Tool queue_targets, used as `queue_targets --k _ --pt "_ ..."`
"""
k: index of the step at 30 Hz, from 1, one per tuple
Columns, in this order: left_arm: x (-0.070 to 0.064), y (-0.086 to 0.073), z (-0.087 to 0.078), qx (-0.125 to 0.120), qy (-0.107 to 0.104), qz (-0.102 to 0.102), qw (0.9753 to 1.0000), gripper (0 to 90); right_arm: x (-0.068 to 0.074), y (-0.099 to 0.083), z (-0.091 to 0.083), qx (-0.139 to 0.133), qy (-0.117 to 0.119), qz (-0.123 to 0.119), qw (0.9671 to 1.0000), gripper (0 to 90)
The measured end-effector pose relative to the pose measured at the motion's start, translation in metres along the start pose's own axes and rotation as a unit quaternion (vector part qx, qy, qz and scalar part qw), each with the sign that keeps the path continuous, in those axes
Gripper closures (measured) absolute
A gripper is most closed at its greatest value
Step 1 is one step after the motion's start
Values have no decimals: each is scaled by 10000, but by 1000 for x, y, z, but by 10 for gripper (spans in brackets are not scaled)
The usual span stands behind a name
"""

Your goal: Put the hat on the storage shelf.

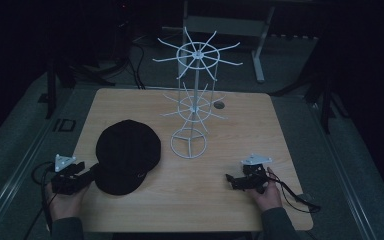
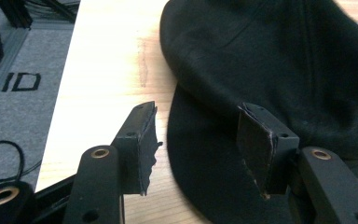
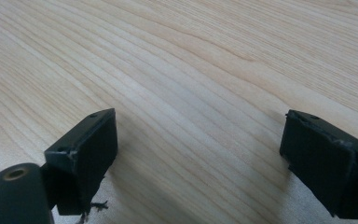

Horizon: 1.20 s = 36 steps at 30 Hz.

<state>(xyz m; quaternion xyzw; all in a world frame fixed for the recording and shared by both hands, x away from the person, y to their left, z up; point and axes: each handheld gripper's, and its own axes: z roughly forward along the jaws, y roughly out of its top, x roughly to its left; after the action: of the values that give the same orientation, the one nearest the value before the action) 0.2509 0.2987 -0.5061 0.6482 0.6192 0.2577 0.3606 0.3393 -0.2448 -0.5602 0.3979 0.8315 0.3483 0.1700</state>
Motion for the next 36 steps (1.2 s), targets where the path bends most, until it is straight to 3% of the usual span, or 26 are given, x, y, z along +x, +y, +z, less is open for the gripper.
queue_targets --k 7,17,28,36 --pt "-6 11 -7 43 -195 113 9997 479 0 0 0 -1 0 -2 10000 108" --pt "-19 41 -14 268 -516 364 9976 470 0 0 0 -3 -2 5 10000 108" --pt "-47 71 0 388 -817 674 9936 400 0 0 0 -3 0 4 10000 109" --pt "-64 82 18 594 -866 721 9919 343 0 0 0 3 0 9 10000 109"
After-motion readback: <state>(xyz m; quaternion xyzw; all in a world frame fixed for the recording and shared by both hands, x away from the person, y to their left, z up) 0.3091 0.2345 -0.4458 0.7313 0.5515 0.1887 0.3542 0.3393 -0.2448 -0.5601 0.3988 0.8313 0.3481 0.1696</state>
